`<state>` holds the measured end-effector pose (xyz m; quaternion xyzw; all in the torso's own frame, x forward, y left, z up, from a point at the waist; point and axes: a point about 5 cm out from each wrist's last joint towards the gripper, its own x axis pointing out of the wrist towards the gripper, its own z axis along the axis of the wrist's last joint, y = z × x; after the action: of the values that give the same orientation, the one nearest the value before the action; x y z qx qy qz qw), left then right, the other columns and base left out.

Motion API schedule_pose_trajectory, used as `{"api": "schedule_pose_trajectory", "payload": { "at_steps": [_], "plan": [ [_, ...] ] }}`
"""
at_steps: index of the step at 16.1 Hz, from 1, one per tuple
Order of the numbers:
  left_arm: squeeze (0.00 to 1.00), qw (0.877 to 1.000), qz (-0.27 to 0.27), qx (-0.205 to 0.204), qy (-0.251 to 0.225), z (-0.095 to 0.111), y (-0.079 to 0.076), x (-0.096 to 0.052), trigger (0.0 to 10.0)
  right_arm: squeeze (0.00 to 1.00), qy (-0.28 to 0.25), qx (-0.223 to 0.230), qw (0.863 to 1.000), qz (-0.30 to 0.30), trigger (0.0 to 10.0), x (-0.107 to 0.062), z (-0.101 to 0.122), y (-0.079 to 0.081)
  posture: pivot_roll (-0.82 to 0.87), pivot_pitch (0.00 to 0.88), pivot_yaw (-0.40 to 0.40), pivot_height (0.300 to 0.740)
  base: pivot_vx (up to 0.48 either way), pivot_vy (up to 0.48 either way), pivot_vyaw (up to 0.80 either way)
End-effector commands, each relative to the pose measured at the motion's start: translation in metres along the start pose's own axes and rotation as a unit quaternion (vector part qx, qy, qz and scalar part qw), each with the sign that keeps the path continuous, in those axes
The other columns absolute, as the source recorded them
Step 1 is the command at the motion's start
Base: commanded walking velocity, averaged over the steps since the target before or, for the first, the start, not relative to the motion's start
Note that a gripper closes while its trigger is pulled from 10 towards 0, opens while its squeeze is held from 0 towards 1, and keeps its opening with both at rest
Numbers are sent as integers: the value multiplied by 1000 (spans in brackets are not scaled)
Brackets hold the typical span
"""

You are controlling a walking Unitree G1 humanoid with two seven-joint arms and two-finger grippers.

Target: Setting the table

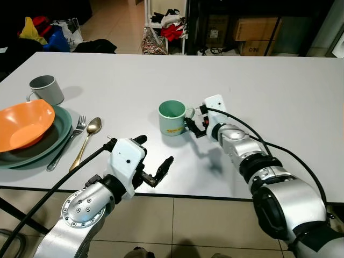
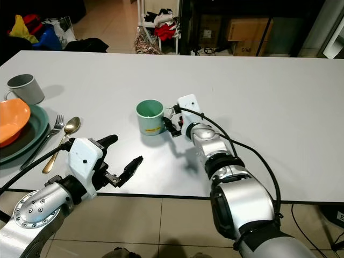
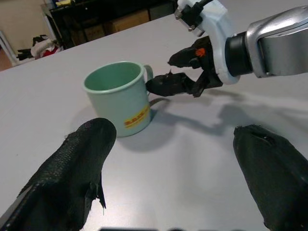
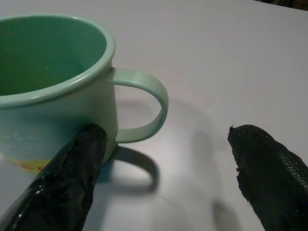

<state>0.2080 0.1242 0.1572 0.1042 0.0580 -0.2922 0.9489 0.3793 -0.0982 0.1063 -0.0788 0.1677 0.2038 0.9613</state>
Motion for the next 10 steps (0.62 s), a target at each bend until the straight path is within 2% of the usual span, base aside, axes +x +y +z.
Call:
{"api": "schedule_pose_trajectory", "payload": {
  "at_steps": [1,4,6,7,8,9,10],
  "plan": [
    [0,1000,-4,6,3,0,2,2,10000,0,-16,-5,1000,9,10000,3,13,5,-66,2,67,740,0,0,0],
    [0,1000,-3,5,1,-1,2,3,10000,0,-26,-7,999,20,10000,0,7,4,-73,0,75,740,0,0,0],
    [0,1000,24,-17,-8,-2,4,-1,10000,0,-65,29,997,26,10000,-11,-2,-8,-80,0,83,740,0,0,0],
    [0,998,47,-30,-13,-4,5,-3,10000,0,-82,31,996,28,10000,-19,-6,-12,-84,0,87,740,0,0,0],
    [0,994,95,-55,-22,-6,11,-9,10000,0,-114,52,991,37,10000,-40,-5,-13,-94,0,99,740,0,0,0],
    [0,991,114,-65,-21,-8,13,-10,10000,0,-132,71,988,40,10000,-53,-2,-12,-90,0,101,740,0,0,0],
    [0,986,152,-72,-15,-16,18,-12,10000,0,-164,98,981,44,10000,-81,-2,-11,-86,0,108,740,0,0,0]
  ]
}}
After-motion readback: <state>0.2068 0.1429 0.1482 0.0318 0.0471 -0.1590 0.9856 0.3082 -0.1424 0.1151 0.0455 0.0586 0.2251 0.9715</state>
